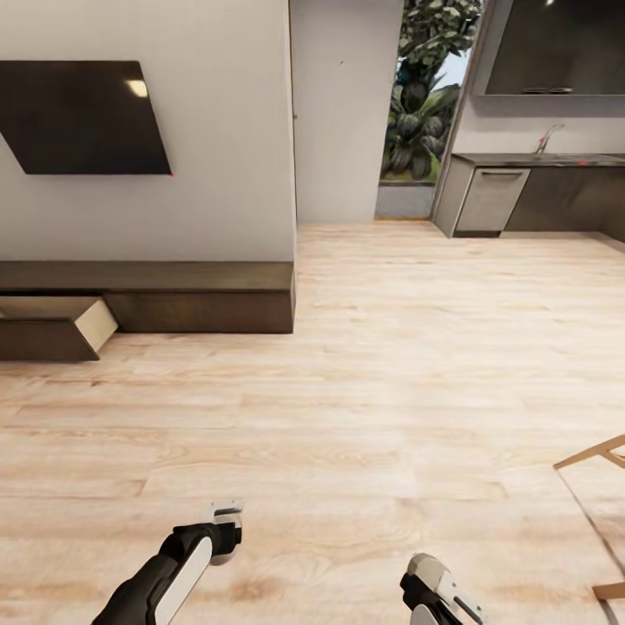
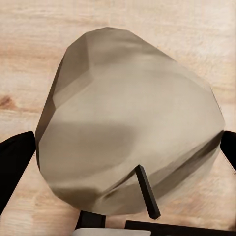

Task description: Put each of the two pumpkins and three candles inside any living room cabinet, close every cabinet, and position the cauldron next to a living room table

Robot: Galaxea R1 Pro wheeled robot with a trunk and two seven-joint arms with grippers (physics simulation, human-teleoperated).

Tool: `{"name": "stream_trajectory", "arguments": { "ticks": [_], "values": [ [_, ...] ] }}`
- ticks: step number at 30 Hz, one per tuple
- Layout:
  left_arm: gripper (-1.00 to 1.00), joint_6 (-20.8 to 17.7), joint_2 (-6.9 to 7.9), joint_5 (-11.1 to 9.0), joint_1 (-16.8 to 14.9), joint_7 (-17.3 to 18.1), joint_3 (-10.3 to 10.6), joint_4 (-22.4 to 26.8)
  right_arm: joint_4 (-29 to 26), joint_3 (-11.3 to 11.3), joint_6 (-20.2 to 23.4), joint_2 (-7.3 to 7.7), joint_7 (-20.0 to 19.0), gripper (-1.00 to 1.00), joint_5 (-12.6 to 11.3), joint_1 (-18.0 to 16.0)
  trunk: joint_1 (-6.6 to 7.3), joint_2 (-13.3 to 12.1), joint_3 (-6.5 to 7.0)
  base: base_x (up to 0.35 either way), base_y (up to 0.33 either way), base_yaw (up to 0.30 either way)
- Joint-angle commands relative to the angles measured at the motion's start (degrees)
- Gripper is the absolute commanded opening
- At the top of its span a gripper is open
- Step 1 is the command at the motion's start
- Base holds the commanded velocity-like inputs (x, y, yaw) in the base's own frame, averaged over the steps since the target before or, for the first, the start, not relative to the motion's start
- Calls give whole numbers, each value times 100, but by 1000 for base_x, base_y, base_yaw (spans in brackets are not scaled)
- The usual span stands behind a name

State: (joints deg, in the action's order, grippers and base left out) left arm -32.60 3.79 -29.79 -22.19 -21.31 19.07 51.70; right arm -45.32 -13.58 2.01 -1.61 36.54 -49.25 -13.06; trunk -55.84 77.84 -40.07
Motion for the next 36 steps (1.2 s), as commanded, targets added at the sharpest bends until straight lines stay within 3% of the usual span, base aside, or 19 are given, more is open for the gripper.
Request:
{"name": "stream_trajectory", "arguments": {
  "ticks": [1, 36],
  "values": [
    [-100, -10, 6, -54, -5, -55, 27, 8, -11, -13, 20, 3, 37, -100, -5, -3, -3, 3, -5, 333, 0, 0],
    [-100, -10, 7, -53, -4, -54, 27, 15, -3, -13, 27, 12, 37, -100, -5, -3, -3, 3, -5, 333, 0, 0]
  ]
}}
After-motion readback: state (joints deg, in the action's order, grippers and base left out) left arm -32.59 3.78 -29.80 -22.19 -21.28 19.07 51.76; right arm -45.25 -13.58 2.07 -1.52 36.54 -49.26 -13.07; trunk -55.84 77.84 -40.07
